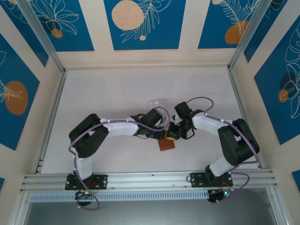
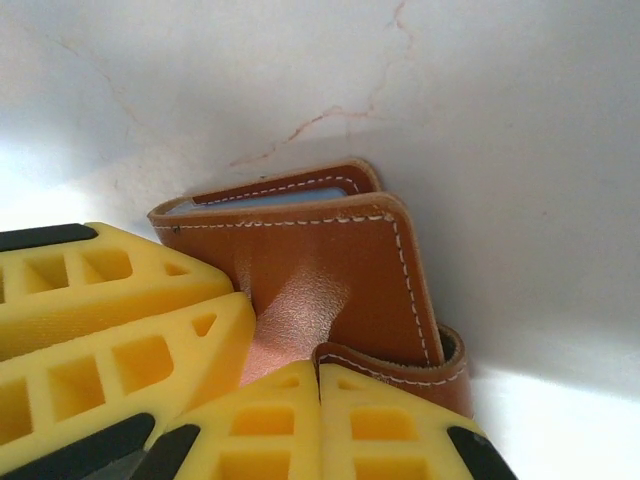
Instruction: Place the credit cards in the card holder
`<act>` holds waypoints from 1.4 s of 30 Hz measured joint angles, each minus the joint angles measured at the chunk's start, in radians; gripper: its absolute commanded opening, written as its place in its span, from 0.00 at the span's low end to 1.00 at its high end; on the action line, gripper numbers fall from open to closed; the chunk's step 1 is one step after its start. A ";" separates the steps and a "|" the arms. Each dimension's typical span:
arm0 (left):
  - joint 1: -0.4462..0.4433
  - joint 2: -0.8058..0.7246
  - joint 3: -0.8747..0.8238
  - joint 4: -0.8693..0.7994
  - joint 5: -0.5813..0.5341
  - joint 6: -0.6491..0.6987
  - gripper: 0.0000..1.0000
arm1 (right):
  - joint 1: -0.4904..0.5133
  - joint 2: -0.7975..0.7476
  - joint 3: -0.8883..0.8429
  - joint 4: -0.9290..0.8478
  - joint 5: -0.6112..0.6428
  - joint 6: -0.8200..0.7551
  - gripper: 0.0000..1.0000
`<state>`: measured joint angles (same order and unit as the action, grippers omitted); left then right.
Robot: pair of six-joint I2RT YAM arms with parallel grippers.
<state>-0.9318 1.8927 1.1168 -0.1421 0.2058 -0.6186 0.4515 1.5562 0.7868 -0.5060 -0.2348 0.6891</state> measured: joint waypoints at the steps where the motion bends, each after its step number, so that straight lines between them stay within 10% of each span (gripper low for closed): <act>1: 0.000 0.000 0.000 0.000 0.000 0.000 0.14 | -0.007 0.000 -0.004 0.003 -0.008 0.003 0.00; 42: -0.029 -0.145 -0.109 0.016 0.041 0.020 0.22 | -0.091 -0.063 -0.219 0.314 -0.243 0.314 0.00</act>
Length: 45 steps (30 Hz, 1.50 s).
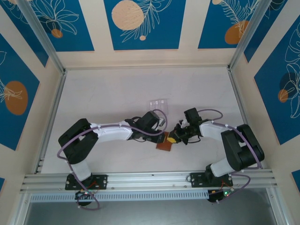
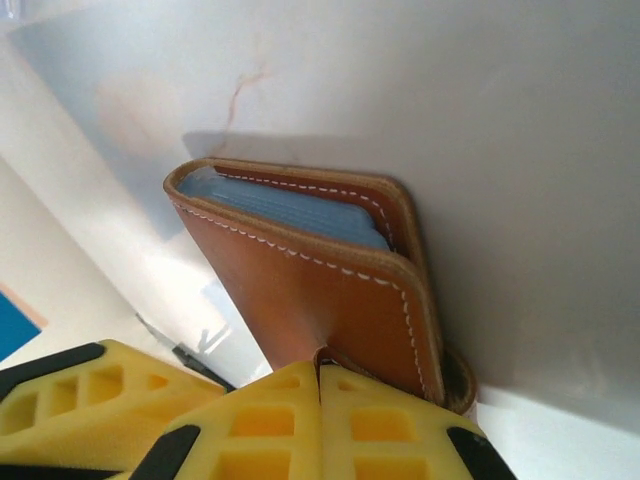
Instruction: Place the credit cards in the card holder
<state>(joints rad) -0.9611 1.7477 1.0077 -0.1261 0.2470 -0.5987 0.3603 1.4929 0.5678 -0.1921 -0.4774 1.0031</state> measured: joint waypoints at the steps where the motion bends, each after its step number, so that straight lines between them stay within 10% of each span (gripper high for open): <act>1: -0.001 0.000 -0.003 -0.003 0.000 0.000 0.22 | 0.014 0.011 0.002 0.019 -0.008 0.010 0.00; 45: -0.005 -0.071 -0.163 0.038 -0.087 -0.047 0.14 | 0.060 0.075 0.023 0.103 -0.129 -0.021 0.00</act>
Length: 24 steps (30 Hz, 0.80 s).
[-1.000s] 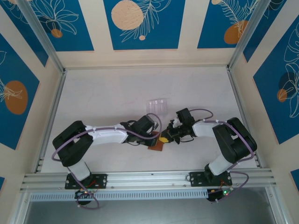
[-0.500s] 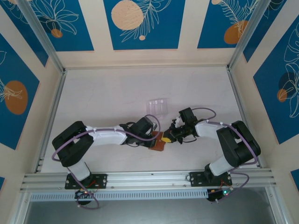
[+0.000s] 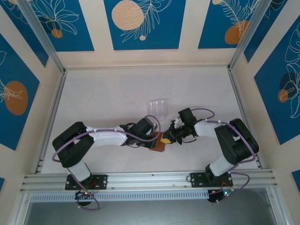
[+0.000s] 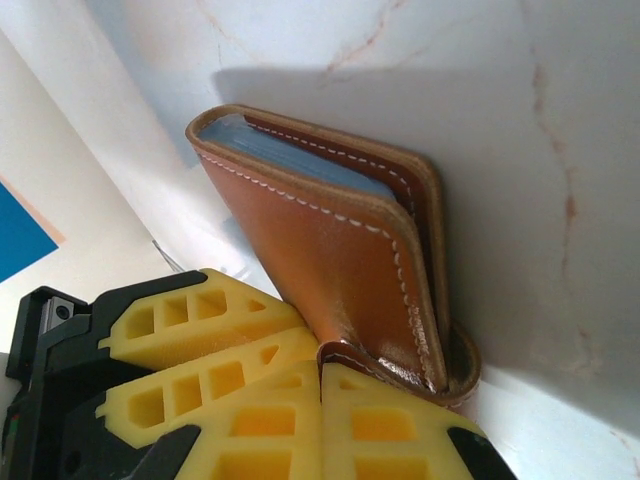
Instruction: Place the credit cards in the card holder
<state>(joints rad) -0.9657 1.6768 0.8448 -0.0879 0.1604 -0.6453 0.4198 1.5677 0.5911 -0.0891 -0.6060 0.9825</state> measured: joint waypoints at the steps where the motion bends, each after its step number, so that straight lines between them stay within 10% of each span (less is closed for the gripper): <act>1: 0.000 0.000 0.000 0.000 0.000 0.000 0.15 | 0.000 0.002 0.000 0.000 0.000 0.000 0.00; 24: -0.001 0.000 -0.001 0.002 -0.004 0.000 0.15 | 0.021 0.025 0.023 -0.010 0.033 -0.027 0.00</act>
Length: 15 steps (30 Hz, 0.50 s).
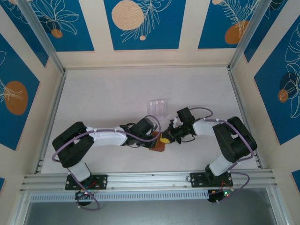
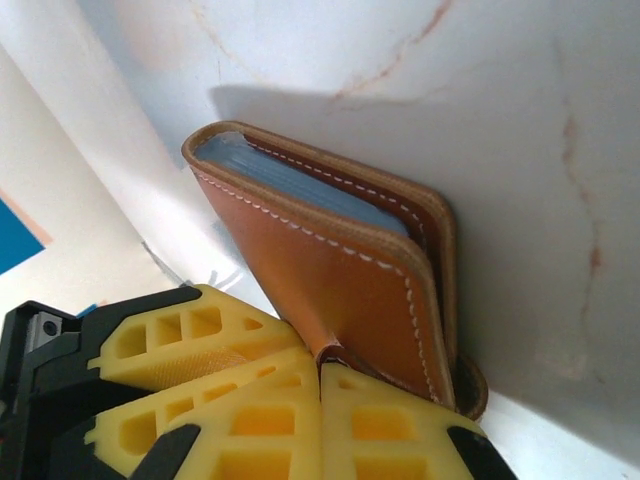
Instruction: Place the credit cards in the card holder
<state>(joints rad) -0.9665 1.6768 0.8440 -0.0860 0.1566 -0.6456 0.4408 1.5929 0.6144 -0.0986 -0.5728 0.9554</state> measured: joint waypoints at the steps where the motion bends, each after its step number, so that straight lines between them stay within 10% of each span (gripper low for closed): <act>1: 0.000 0.000 0.000 0.000 0.000 0.000 0.14 | 0.008 -0.007 0.000 -0.008 0.018 -0.007 0.00; 13: -0.001 0.000 0.003 -0.006 -0.004 -0.002 0.15 | 0.091 -0.034 0.065 -0.124 0.185 -0.052 0.00; 15: -0.001 -0.001 0.008 -0.016 -0.008 -0.001 0.19 | 0.109 -0.041 0.094 -0.170 0.229 -0.065 0.16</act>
<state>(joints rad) -0.9672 1.6756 0.8524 -0.1020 0.1490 -0.6464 0.5503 1.5517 0.7082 -0.2687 -0.3435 0.8902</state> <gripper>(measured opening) 0.159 0.074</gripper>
